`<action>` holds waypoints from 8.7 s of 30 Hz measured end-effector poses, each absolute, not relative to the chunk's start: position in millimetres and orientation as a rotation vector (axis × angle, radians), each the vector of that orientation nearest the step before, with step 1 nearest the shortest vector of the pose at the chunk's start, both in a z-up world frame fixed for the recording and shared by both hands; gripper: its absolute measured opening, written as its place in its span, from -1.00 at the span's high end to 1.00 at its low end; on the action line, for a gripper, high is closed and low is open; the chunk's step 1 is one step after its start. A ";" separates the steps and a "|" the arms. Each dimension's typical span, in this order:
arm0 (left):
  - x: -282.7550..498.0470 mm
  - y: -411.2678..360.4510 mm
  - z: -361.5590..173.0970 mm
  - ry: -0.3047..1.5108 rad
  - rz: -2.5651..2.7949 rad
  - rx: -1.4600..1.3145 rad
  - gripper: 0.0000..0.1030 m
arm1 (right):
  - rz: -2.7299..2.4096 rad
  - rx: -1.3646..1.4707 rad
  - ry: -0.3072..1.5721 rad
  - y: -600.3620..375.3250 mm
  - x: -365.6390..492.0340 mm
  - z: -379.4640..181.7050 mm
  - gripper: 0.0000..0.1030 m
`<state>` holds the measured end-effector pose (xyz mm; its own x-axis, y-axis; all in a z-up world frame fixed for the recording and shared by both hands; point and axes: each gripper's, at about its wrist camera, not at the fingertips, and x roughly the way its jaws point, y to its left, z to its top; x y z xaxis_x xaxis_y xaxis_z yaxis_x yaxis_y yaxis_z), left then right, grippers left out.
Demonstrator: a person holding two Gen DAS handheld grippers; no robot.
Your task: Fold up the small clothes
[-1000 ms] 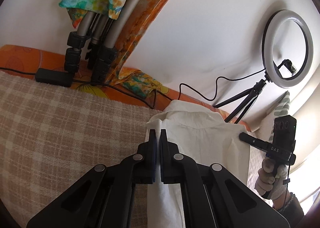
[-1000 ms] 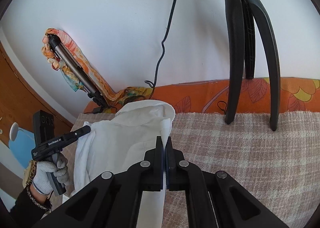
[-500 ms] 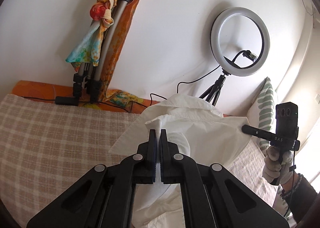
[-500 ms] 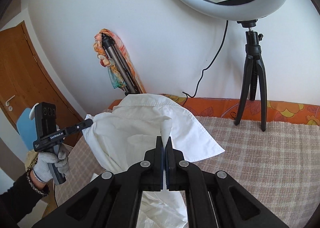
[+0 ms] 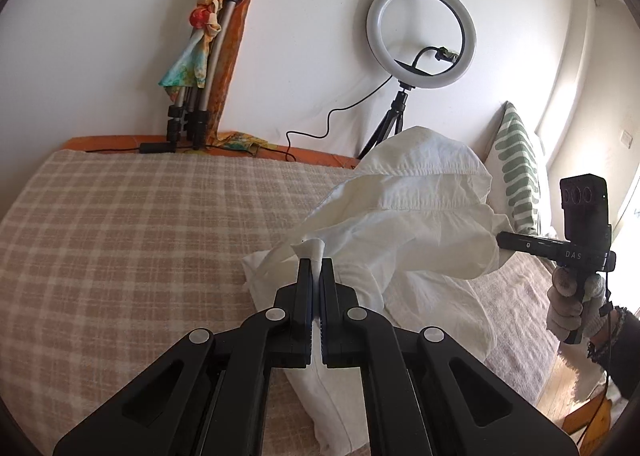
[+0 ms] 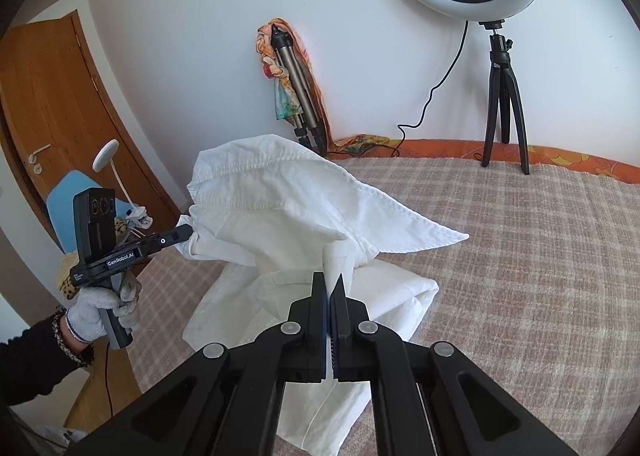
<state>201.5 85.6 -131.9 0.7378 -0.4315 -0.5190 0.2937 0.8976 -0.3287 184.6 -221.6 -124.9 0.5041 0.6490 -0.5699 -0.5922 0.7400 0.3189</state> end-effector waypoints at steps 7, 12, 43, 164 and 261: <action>136.2 95.3 -151.2 0.653 -0.434 -0.198 0.93 | 0.735 0.026 0.724 -242.1 124.7 -149.6 0.83; 131.0 122.2 -145.3 0.639 -0.401 -0.333 0.78 | 0.716 0.220 0.743 -279.6 117.2 -151.9 0.48; 158.2 99.2 -187.1 0.890 -0.503 -0.737 0.96 | 0.713 0.483 0.962 -253.7 149.9 -160.2 0.92; 198.2 106.4 -222.4 0.945 -0.429 -0.850 0.08 | 0.587 0.613 1.028 -277.3 187.1 -235.7 -0.15; 392.8 -237.9 -186.0 0.861 -0.559 -0.061 0.47 | -0.005 0.049 0.817 -480.6 349.9 -166.3 0.08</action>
